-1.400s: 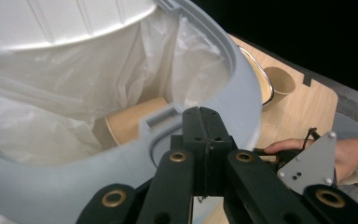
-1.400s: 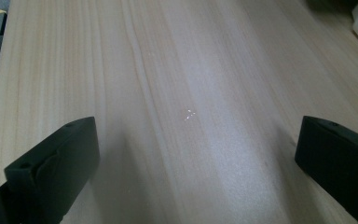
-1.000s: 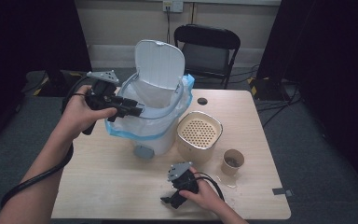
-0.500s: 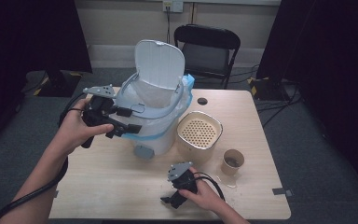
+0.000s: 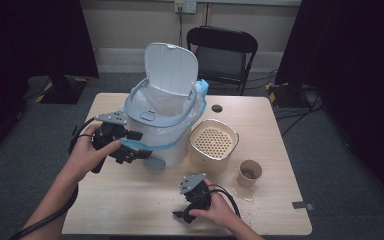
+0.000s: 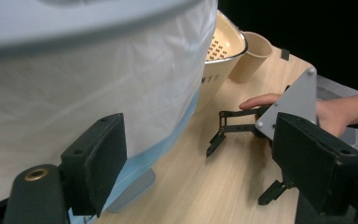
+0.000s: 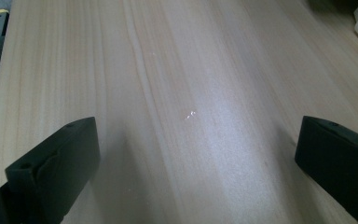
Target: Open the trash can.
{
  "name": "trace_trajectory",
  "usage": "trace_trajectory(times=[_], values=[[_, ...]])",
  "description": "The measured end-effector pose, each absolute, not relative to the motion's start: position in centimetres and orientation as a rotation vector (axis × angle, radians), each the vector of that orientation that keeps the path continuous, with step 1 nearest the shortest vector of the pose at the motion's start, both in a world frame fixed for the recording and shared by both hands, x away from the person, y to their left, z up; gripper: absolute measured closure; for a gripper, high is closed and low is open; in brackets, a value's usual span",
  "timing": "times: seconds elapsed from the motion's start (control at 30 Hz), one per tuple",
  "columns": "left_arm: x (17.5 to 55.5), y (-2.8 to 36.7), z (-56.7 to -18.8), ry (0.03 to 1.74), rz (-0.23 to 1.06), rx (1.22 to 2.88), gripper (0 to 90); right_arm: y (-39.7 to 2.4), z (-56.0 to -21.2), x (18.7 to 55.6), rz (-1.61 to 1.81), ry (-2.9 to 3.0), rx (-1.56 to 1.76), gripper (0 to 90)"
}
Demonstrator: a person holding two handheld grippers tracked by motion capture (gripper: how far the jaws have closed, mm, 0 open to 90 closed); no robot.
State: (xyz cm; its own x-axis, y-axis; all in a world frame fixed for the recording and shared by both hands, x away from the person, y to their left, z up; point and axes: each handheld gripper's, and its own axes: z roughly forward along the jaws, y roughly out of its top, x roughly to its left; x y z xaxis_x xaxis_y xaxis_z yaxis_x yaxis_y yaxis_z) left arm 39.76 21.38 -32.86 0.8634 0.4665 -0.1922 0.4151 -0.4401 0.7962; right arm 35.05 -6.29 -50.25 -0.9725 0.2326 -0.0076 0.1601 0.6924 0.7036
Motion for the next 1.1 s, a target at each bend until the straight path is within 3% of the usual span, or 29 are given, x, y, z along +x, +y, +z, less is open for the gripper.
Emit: trace_trajectory(times=[0.1, 0.23, 1.1], values=[[39.4, 21.2, -33.9, 0.632, 0.067, 2.095, 17.6, -6.5, -50.2, 35.1, 1.163, 2.801, 0.328, 1.7], [38.8, 21.2, -35.5, 0.630, 0.051, 2.112, 17.5, -6.9, -49.8, 35.1, 1.184, 2.800, 0.310, 15.2], [38.1, 19.9, -45.4, 0.655, -0.048, 2.213, 17.6, -12.5, -47.4, 35.0, 1.201, 2.755, 0.471, 16.4]])
